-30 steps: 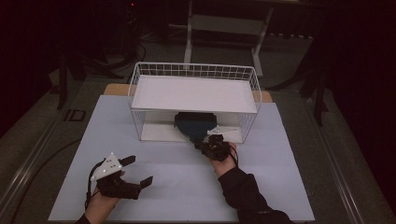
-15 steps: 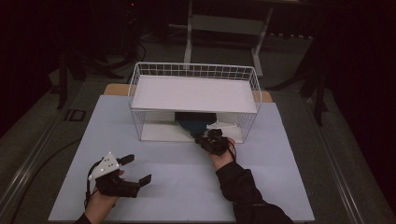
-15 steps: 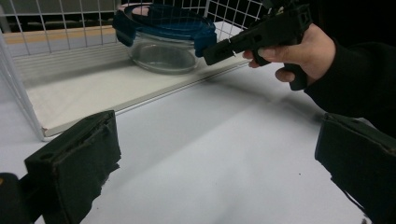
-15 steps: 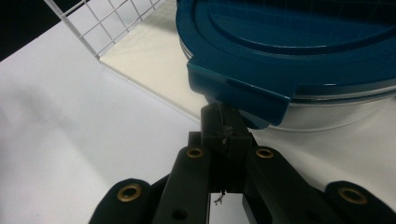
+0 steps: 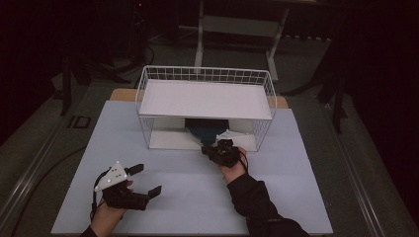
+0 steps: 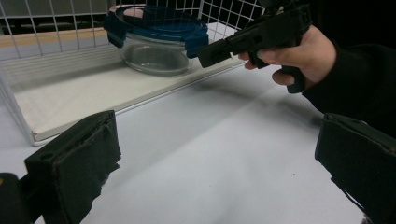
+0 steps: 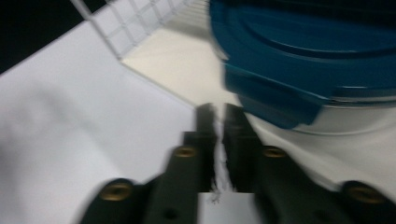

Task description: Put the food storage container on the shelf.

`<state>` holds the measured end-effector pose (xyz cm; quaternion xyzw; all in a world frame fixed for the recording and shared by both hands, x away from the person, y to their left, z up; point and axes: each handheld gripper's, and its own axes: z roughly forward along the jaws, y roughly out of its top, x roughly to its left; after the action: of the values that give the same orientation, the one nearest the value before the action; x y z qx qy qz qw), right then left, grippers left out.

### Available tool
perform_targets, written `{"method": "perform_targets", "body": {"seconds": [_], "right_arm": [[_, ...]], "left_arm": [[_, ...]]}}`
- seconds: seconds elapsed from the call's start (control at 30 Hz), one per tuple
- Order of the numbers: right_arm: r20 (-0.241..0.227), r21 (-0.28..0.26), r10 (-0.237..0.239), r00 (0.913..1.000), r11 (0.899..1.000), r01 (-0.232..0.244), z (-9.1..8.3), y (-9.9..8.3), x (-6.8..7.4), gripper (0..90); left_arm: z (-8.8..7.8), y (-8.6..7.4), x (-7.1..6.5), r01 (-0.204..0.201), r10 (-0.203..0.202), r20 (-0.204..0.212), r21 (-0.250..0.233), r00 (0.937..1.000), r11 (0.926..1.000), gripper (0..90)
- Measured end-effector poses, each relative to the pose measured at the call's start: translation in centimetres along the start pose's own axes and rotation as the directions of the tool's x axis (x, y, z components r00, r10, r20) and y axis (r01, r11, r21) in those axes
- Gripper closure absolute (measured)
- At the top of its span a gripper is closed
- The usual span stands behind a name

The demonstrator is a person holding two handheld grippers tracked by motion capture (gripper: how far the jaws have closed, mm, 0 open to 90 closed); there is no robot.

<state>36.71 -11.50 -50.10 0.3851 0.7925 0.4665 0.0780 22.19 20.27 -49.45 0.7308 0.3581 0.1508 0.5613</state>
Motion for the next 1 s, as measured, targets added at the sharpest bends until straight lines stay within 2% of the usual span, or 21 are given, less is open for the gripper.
{"method": "perform_targets", "body": {"seconds": [0.03,0.07,0.17,0.2,0.23,0.3,0.33,0.57,0.7,1.0], "right_arm": [[0.000,0.000,0.000,1.0000,1.000,0.000,0.0,0.0,0.0,75.7],[-0.016,-0.017,-0.005,0.9999,1.000,0.005,-0.4,-0.1,0.5,58.3],[-0.025,-0.045,-0.011,0.9996,0.999,0.010,-1.0,-0.1,1.0,35.8],[-0.044,-0.054,-0.017,0.9989,0.998,0.015,-1.1,-0.2,1.0,26.7],[-0.068,-0.057,-0.028,0.9973,0.998,0.024,-1.2,-0.2,1.1,22.0],[-0.087,-0.071,-0.026,0.9958,0.997,0.020,-1.6,-0.3,1.2,17.9],[-0.097,-0.071,-0.039,0.9945,0.997,0.032,-1.7,-0.4,1.2,14.8],[-0.094,-0.104,-0.081,0.9923,0.992,0.071,-3.5,-0.9,1.3,14.4],[-0.104,-0.112,-0.077,0.9916,0.992,0.065,-4.9,-1.5,1.3,14.7],[-0.073,-0.133,-0.080,0.9941,0.989,0.070,-8.0,-2.8,0.5,14.8]], "left_arm": [[0.0,0.0,0.0,0.000,0.000,0.000,0.000,1.0000,1.0000,0.2],[-0.1,0.0,0.0,0.002,-0.002,0.003,-0.003,1.0000,1.0000,0.2],[-0.2,0.1,0.0,0.001,-0.001,0.004,-0.011,1.0000,0.9999,0.2],[-0.2,0.1,0.0,0.001,-0.001,0.009,-0.013,1.0000,0.9999,0.2],[-0.2,0.2,0.0,0.001,-0.001,0.010,-0.019,1.0000,0.9998,0.2],[-0.3,0.3,-0.1,-0.007,0.007,0.014,-0.020,0.9999,0.9998,0.2],[-0.3,0.3,-0.1,-0.006,0.006,0.014,-0.024,0.9999,0.9997,0.2],[-0.4,0.3,-0.1,-0.021,0.022,0.025,-0.027,0.9994,0.9994,0.2],[-0.4,0.3,-0.2,-0.035,0.037,0.038,-0.032,0.9986,0.9989,0.2],[-0.6,0.4,-0.2,-0.028,0.031,0.052,-0.043,0.9982,0.9987,0.2]]}}
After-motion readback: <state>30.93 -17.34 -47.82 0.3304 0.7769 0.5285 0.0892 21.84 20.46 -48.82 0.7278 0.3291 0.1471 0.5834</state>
